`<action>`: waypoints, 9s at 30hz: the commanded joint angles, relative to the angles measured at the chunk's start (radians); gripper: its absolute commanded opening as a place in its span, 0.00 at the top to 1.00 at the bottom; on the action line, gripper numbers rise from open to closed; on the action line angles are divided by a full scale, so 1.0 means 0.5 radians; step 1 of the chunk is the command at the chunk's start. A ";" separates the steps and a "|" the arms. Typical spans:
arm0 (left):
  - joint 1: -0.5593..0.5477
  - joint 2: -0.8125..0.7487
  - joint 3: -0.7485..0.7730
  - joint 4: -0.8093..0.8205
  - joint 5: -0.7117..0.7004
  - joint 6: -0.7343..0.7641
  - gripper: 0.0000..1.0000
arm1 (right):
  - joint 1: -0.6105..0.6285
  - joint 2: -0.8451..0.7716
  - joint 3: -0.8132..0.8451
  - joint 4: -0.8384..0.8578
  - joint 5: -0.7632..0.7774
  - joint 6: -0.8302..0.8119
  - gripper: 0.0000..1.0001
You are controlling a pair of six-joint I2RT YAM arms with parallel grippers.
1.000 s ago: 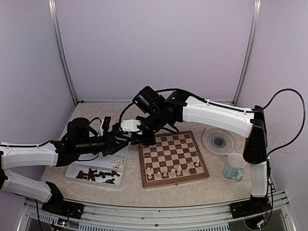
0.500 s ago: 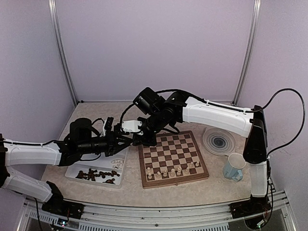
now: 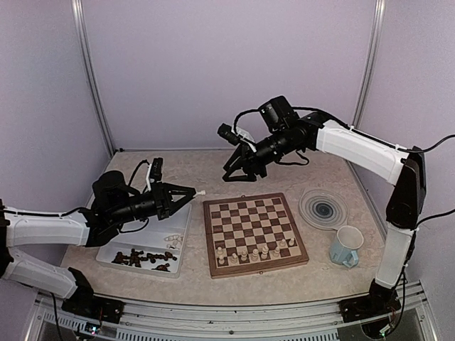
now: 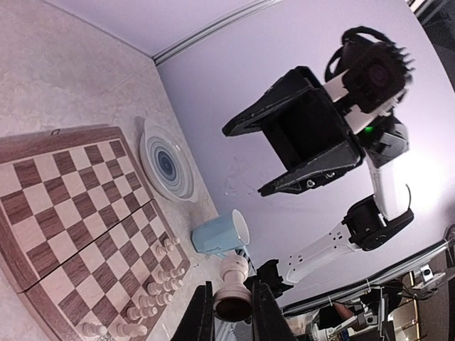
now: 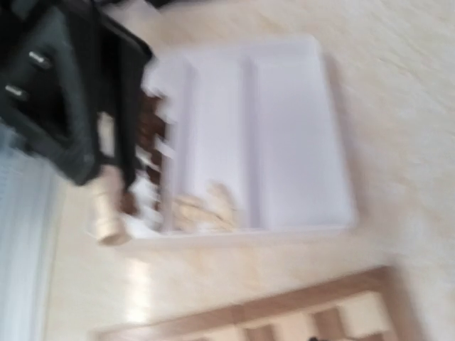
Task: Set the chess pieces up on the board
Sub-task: Pass from the left arm to the right, then place the rook at h1, then pick up the chess pile from the storage box, then pick up the pawn from the chess pile.
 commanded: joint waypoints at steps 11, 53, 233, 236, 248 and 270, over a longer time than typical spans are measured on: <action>-0.063 0.154 0.054 0.430 0.066 -0.012 0.95 | -0.045 0.139 -0.233 0.541 -1.234 0.751 0.46; -0.085 0.241 0.136 0.208 -0.116 0.068 0.63 | -0.038 0.109 -0.111 0.109 -0.414 0.276 0.99; -0.099 1.162 1.057 -2.655 -1.015 1.618 0.73 | -0.222 -0.767 -1.140 -0.686 0.619 -0.919 0.74; -0.102 1.112 1.022 -2.653 -1.017 1.601 0.82 | -0.222 -0.744 -1.110 -0.693 0.598 -0.913 0.74; -0.125 0.586 0.903 -2.571 -0.960 1.552 0.92 | -0.222 -0.550 -0.841 -0.600 0.219 -0.764 0.74; -0.306 0.232 0.818 -1.877 -0.378 1.472 0.92 | 0.018 0.361 0.214 -0.171 -0.765 0.124 0.59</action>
